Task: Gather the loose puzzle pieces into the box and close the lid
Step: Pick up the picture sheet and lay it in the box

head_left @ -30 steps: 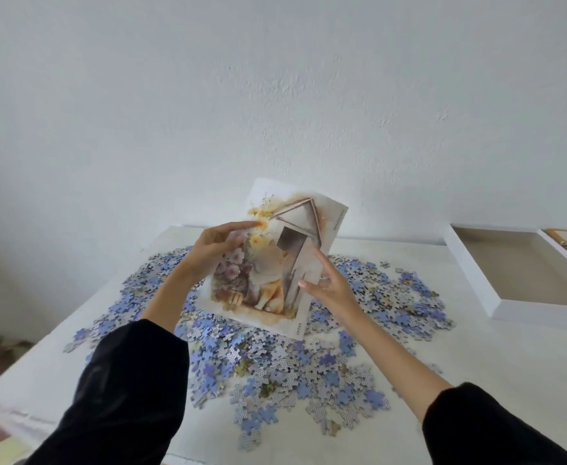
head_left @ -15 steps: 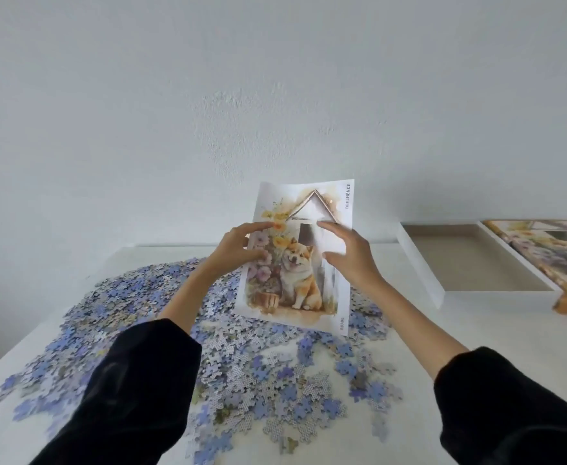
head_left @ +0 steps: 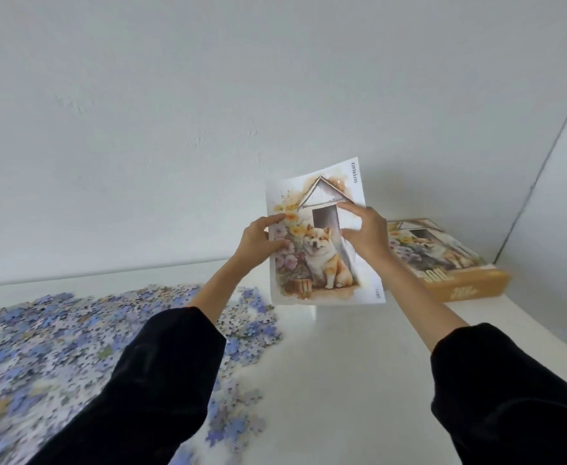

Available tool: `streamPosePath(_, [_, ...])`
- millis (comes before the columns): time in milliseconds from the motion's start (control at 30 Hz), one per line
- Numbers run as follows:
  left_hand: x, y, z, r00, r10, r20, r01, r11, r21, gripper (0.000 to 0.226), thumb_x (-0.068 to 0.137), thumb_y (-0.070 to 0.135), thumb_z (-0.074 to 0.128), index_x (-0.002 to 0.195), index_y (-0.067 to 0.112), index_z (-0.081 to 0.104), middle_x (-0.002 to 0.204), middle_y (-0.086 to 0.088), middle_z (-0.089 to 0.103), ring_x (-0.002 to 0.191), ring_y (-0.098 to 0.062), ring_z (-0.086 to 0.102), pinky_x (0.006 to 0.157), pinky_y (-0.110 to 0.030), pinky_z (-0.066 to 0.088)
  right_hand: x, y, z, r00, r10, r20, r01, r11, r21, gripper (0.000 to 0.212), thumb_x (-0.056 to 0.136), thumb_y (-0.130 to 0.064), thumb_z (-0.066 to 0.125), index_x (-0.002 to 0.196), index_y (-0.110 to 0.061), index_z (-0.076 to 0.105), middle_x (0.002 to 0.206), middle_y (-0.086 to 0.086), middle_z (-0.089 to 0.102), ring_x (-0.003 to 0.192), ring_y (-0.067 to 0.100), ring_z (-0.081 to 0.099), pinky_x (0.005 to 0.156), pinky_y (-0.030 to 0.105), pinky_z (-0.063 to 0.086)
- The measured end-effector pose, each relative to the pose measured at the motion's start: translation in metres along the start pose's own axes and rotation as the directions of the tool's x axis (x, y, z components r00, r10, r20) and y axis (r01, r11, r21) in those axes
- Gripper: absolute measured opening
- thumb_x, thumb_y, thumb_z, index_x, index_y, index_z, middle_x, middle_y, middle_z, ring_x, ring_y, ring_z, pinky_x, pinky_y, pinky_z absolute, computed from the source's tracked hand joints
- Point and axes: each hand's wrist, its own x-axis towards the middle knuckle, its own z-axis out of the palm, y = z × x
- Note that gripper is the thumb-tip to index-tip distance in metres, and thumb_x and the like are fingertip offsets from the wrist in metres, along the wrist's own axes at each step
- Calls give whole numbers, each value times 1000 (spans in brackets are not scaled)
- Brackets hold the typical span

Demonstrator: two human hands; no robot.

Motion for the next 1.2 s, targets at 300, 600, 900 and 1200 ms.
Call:
streamPosePath(300, [35,-3,92,998,-55,6,54,986,156,61,78,12,73,134,10,48,127,-15,52,117,-28,50,92,-17,38,43,89,-22,989,47,138,-17,977,-211,61,76,11,59,130,-16,51,114,17,44,102,26,48,66,10,27])
streamPosePath(600, [50,-39,117,987,-132,95,29,717,696,47,90,35,52,133,19,45,148,-12,20,136,-30,12,110,-49,14,46,137,15,953,87,289,-33,982,-185,60,78,12,58,132,-11,48,121,13,40,113,23,44,80,9,29])
streamPosePath(900, [55,-49,122,900,-382,212,-90,313,945,74,86,71,31,132,17,50,155,-13,-18,141,-35,-19,102,-65,-18,26,148,39,928,51,370,95,926,-364,48,84,-1,54,130,-13,50,129,14,31,124,30,32,89,27,39])
streamPosePath(1200, [63,-40,134,876,-415,247,-231,89,969,56,95,58,29,130,20,52,147,-6,37,143,-38,2,102,-63,-20,25,155,45,850,82,520,173,890,-422,43,93,-33,46,134,-19,43,148,14,22,138,29,16,109,38,20])
